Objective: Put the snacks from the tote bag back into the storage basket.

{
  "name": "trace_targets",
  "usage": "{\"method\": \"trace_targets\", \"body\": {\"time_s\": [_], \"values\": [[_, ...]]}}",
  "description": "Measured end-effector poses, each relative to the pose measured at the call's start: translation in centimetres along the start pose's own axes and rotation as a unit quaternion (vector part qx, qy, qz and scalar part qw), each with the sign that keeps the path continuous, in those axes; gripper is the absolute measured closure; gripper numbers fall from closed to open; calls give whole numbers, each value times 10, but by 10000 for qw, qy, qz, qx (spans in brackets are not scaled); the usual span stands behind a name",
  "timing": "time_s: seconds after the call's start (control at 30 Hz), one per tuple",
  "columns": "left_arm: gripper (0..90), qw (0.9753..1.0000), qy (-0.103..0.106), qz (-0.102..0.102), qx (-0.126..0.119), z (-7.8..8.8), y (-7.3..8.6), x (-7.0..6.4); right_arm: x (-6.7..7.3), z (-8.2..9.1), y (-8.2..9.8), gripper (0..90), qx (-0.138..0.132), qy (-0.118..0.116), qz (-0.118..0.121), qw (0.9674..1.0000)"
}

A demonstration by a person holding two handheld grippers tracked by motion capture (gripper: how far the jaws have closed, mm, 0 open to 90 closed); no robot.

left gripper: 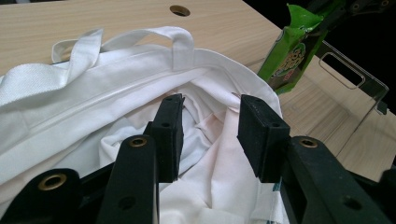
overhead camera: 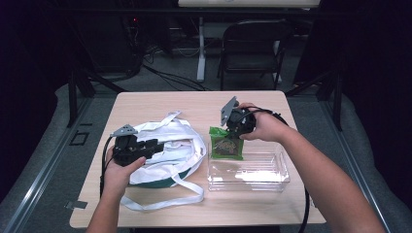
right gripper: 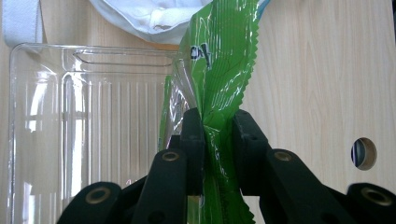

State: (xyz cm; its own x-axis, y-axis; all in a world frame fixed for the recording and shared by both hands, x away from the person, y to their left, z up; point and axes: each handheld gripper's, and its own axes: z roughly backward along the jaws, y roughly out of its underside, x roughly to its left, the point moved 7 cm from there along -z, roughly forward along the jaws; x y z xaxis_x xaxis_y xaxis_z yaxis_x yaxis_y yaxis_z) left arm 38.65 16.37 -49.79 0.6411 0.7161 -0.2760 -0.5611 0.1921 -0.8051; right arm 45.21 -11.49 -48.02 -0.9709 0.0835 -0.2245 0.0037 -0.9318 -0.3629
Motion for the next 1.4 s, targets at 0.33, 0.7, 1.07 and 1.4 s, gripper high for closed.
{"method": "trace_targets", "body": {"time_s": [0.33, 0.7, 1.07, 1.4], "values": [[607, 10000, -23, 34, -51, 3, 1, 3, -3, -14, -2, 761, -14, -94, 52, 9999], [610, 10000, -50, 53, -39, 2, 1, 4, -10, -21, 7, 760, -109, 4, -22, 9999], [611, 10000, -43, 59, -43, 2, 1, 3, -12, -22, 6, 752, -85, 74, 85, 9999], [610, 9999, -39, 74, -58, 3, 1, 4, -14, -23, 8, 691, -86, 33, -199, 9998]]}}
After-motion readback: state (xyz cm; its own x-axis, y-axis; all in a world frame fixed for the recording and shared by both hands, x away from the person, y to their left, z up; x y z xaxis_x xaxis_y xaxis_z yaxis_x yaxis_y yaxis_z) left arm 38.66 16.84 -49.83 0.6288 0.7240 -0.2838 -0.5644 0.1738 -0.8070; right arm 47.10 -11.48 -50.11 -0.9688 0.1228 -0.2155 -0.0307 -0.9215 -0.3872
